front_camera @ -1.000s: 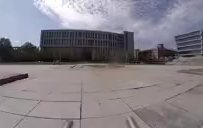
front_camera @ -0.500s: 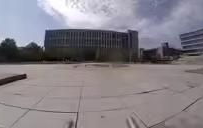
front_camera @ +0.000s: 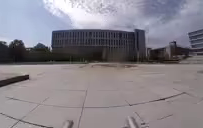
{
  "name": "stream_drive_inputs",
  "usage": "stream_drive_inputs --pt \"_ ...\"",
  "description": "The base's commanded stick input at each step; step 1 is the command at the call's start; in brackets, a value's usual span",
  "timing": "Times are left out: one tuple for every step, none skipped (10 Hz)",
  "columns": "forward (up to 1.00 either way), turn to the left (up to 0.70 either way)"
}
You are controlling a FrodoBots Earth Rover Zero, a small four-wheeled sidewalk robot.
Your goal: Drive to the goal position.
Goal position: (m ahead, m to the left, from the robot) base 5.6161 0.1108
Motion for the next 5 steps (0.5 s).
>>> stream_drive_inputs --pt "0.70 0.02" --pt "0.70 0.03" --pt "0.70 0.03" --pt "0.70 0.02" --pt "0.70 0.03"
